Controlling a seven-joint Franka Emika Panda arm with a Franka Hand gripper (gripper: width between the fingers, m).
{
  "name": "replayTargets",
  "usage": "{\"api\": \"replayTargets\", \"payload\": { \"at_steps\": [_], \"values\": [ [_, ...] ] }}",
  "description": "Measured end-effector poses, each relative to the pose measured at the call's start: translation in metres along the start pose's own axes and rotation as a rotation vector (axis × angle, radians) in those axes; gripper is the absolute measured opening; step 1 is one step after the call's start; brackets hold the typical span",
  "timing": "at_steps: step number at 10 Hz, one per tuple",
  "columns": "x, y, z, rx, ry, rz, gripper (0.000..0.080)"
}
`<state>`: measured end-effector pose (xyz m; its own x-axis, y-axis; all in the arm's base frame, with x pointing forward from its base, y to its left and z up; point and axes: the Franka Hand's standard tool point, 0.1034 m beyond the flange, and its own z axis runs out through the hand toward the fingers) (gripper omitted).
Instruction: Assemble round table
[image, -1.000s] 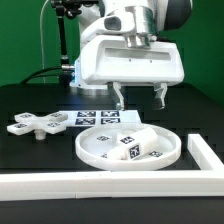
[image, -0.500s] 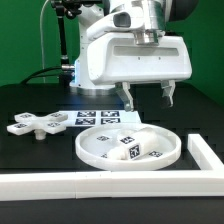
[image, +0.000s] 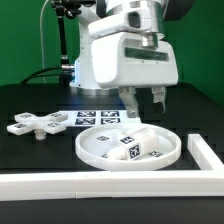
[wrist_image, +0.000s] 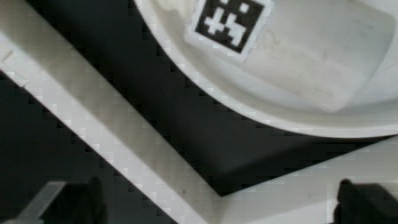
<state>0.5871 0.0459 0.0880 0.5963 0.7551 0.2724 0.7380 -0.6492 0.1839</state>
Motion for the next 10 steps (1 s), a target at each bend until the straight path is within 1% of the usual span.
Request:
{"api": "replayTargets", "payload": {
  "at_steps": [3,4,5,7,8,10],
  "values": [
    [-0.002,0.0,0.001,-0.001,-0.002,-0.021,0.0649],
    [-0.003,0.003,0.003,-0.025,0.005,-0.199,0.0649],
    [-0.002,0.001,0.005,-0.021,-0.004,-0.303,0.0649],
    [0.014,-0.019,0.007,0.01,-0.032,-0.399,0.0649],
    [0.016,-0.023,0.005,0.009,-0.035,-0.374,0.0649],
    [0.013,-0.02,0.006,0.008,-0.037,-0.371,0.0649]
  ]
}}
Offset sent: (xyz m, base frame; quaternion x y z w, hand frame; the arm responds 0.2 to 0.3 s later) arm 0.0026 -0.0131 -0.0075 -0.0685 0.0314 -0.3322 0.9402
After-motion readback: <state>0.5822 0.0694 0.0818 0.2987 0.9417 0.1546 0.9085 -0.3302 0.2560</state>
